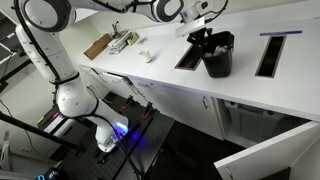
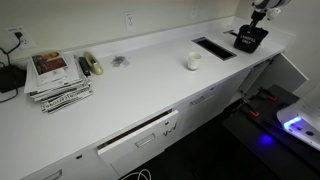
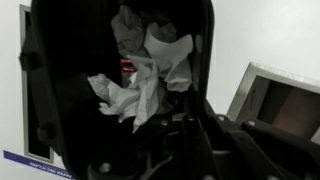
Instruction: Move the waste basket to the left side of the desk
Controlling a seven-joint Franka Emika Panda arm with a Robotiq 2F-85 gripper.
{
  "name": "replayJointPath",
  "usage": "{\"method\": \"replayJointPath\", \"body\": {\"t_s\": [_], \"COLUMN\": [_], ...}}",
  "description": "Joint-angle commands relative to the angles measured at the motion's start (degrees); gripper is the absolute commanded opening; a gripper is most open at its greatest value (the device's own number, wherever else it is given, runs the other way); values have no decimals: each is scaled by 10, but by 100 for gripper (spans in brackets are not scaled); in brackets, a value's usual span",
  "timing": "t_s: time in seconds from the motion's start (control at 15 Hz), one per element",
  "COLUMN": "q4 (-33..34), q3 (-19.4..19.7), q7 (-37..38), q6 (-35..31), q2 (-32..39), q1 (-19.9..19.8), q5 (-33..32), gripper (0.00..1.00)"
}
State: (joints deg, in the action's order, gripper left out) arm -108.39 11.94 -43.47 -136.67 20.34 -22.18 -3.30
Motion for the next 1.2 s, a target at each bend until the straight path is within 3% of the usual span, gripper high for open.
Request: {"method": "replayJointPath", "body": {"t_s": [0.0, 0.27, 0.53, 1.13], "q4": [-12, -42, -92, -236], "q3": [9, 9, 7, 10], "q7": [21, -25, -127, -263], "q6": [8, 26, 73, 131], "q2": [-31, -87, -165, -363], "q1": [4, -2, 3, 69], "q5": [-24, -34, -25, -68], "gripper": [2, 2, 2, 2]}}
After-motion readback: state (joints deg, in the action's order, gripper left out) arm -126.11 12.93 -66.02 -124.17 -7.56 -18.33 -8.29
